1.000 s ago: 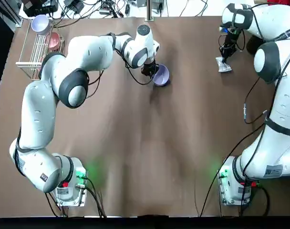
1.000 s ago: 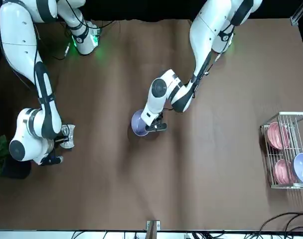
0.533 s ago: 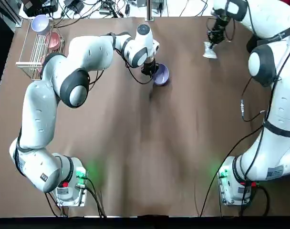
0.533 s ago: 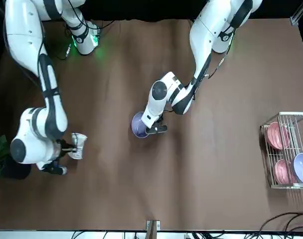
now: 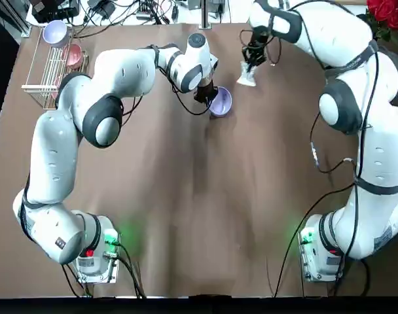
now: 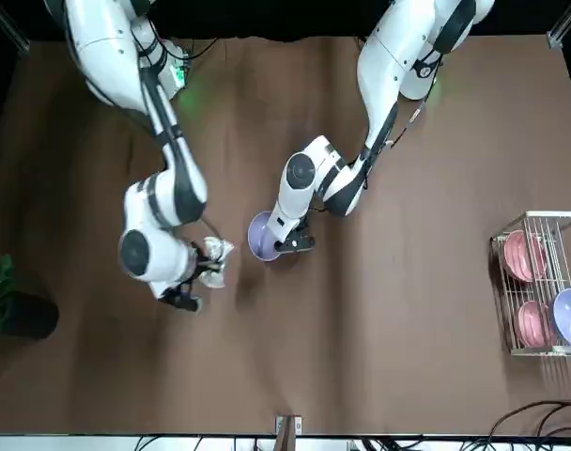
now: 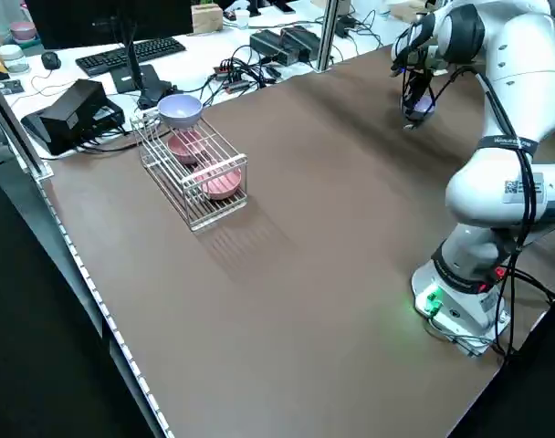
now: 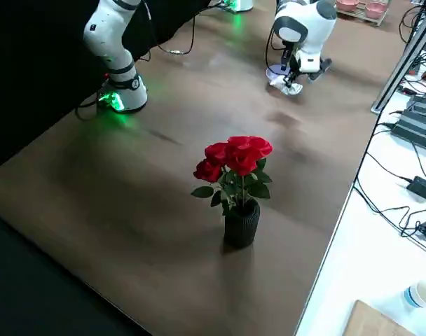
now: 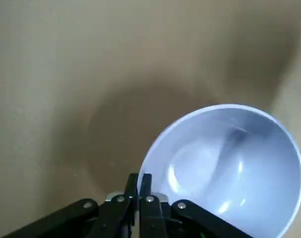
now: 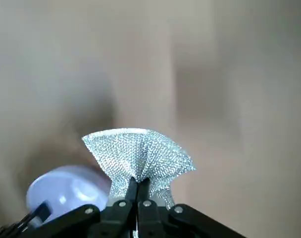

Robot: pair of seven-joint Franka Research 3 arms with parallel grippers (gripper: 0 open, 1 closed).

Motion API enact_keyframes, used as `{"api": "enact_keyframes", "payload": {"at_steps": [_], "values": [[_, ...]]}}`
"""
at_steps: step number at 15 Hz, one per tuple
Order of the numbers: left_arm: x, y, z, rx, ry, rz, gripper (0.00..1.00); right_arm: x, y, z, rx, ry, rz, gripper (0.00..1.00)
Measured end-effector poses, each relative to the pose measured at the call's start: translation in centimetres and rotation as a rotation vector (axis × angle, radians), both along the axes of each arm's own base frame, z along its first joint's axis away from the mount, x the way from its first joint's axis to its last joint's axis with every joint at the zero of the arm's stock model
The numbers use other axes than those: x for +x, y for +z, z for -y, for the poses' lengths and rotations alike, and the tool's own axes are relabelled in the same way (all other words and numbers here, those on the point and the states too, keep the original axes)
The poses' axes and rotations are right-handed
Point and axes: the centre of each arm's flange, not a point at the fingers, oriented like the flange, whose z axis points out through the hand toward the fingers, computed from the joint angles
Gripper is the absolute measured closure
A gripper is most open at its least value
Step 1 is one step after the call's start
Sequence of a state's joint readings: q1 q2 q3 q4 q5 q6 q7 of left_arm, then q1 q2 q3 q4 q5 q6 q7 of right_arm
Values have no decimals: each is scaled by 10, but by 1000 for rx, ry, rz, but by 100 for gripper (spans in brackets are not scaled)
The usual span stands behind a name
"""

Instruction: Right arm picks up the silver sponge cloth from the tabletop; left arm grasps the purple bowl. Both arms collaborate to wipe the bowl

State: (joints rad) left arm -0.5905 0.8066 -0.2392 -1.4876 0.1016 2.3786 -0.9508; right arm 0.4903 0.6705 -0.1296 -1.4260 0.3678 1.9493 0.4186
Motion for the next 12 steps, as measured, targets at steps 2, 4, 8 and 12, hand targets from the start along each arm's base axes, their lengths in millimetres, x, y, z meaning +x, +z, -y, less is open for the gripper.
{"api": "enact_keyframes", "payload": {"at_steps": [2, 4, 8, 12], "values": [[0, 0, 0, 0, 0, 0, 96, -15, 0, -31, 3, 15, -10, 98], [0, 0, 0, 0, 0, 0, 96, -26, -1, -51, 0, 36, -14, 98], [1, 0, 0, 0, 1, 1, 96, -46, -6, -83, -5, 58, -24, 98], [1, 0, 0, 0, 1, 1, 96, -57, -25, -101, 2, 52, 8, 98]]}}
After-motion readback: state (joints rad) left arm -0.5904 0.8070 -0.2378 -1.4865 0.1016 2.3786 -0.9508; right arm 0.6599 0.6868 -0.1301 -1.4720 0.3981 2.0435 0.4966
